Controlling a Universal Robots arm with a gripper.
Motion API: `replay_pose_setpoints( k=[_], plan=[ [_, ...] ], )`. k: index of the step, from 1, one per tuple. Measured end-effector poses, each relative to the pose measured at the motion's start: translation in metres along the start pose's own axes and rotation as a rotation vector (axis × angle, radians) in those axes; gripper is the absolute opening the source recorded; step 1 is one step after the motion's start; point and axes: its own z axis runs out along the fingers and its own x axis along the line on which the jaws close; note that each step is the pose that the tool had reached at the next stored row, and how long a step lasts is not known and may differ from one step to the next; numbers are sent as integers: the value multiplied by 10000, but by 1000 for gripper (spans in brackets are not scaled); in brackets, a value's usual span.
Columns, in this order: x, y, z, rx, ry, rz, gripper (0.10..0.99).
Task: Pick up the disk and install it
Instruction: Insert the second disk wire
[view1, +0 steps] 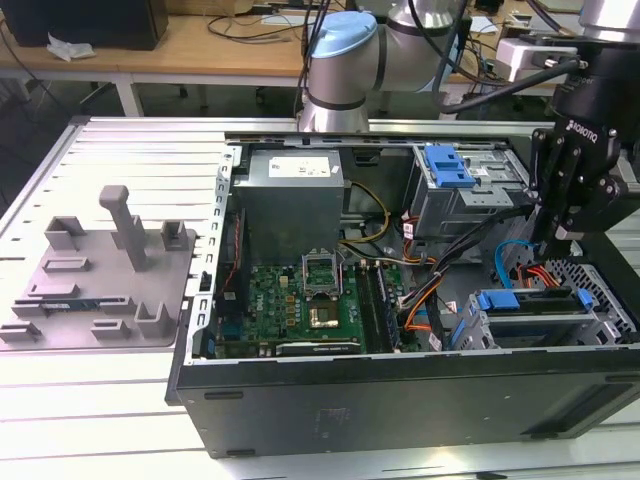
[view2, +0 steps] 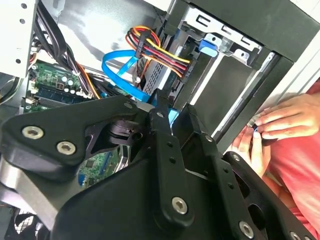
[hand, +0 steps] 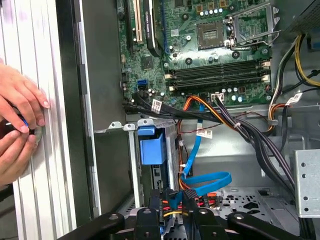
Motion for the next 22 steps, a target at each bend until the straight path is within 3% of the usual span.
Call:
replay_pose_setpoints(
  k=[4,9,16,18,19,20,22],
  plan=[
    [-2,8,10,165,49,34,318],
    [0,52,20,187,47,39,318],
    [-7,58,35,200,48,41,318],
    [-10,58,40,207,47,43,235],
    [-11,58,41,208,48,43,235],
    [-11,59,44,209,48,44,161],
    [-12,59,48,209,47,44,161]
  ],
)
